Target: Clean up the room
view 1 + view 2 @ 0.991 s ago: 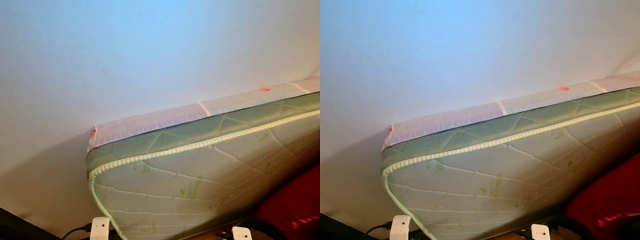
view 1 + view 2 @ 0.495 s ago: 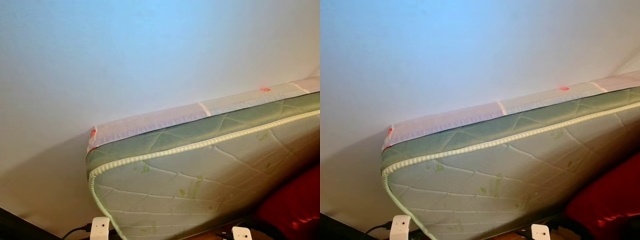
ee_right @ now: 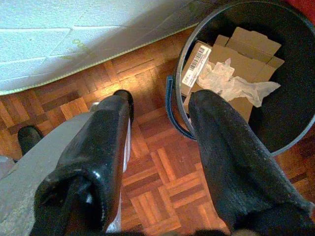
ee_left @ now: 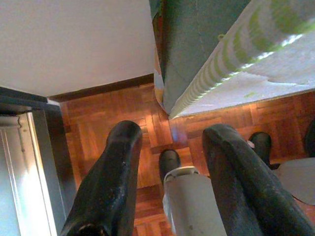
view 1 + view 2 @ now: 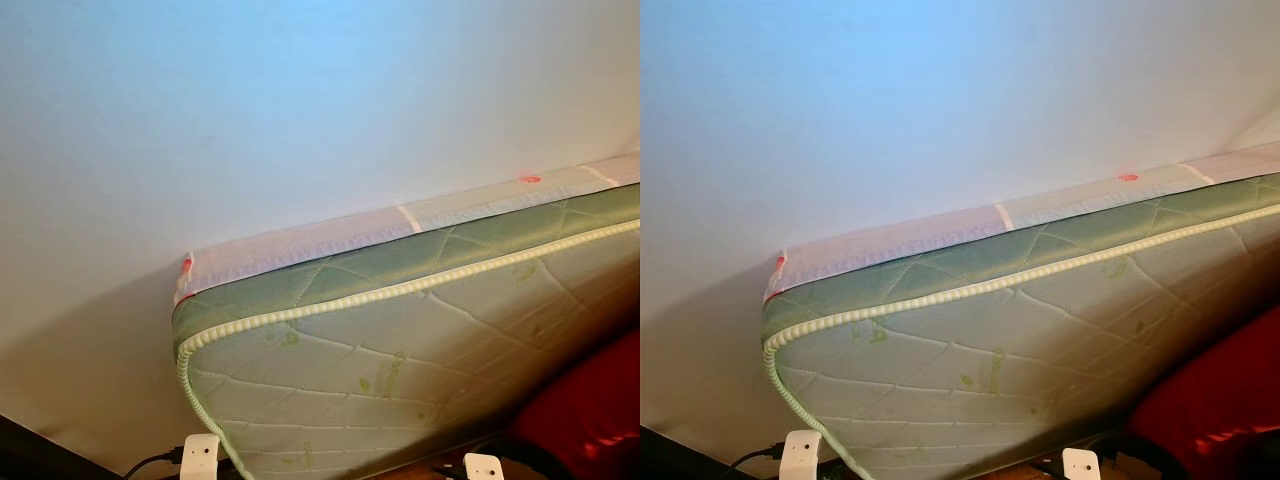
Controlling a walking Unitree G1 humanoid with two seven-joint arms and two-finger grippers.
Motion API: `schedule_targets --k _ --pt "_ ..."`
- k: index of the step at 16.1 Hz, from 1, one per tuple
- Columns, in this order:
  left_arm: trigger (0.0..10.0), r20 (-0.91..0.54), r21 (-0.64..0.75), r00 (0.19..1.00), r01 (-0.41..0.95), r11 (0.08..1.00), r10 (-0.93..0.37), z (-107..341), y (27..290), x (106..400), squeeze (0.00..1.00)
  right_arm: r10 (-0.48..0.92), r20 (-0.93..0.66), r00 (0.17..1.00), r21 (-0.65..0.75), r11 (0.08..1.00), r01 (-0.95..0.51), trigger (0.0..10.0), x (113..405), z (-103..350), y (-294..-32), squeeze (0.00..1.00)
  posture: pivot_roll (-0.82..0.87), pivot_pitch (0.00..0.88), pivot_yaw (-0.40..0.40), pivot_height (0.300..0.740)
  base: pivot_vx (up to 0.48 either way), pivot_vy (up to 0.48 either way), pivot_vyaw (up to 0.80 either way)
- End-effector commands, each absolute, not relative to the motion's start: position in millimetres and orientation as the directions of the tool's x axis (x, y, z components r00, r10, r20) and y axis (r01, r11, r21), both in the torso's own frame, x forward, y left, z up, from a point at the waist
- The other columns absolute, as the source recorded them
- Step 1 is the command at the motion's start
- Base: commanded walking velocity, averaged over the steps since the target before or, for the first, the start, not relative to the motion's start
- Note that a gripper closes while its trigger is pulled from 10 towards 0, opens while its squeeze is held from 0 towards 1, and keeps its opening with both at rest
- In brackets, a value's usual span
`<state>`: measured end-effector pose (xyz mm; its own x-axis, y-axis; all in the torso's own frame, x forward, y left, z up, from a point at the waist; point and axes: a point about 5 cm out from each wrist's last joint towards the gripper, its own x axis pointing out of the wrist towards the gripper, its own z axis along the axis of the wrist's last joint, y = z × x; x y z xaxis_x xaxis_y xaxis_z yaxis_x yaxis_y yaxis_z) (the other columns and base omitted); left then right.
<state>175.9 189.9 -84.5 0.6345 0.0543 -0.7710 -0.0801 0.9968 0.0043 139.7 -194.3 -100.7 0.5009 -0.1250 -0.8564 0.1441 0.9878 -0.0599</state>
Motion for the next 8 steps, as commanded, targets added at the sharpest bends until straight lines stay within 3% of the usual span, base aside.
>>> schedule_targets --k 1,3,8 --pt "10.0 -0.873 0.018 0.478 -0.168 0.986 0.097 -95.0 259.5 104.2 0.0 0.072 -0.858 0.509 0.144 0.984 0.104 10.0 152.3 -97.9 -179.0 0.0 0.0 0.037 0.0 0.74 0.0 0.0 0.0" --pt "10.0 -0.873 0.017 0.478 -0.169 0.986 0.097 -95.1 259.3 104.0 0.0 0.071 -0.858 0.509 0.143 0.984 0.104 10.0 152.2 -98.0 -179.2 0.0 0.0 0.037 -0.001 0.74 0.0 0.0 0.0" --pt "10.0 -0.873 0.016 0.477 -0.171 0.985 0.097 -95.3 258.9 103.9 0.0 0.071 -0.859 0.507 0.142 0.984 0.103 10.0 152.1 -98.0 -179.6 0.0 0.0 0.038 -0.002 0.74 -0.246 0.0 0.0"
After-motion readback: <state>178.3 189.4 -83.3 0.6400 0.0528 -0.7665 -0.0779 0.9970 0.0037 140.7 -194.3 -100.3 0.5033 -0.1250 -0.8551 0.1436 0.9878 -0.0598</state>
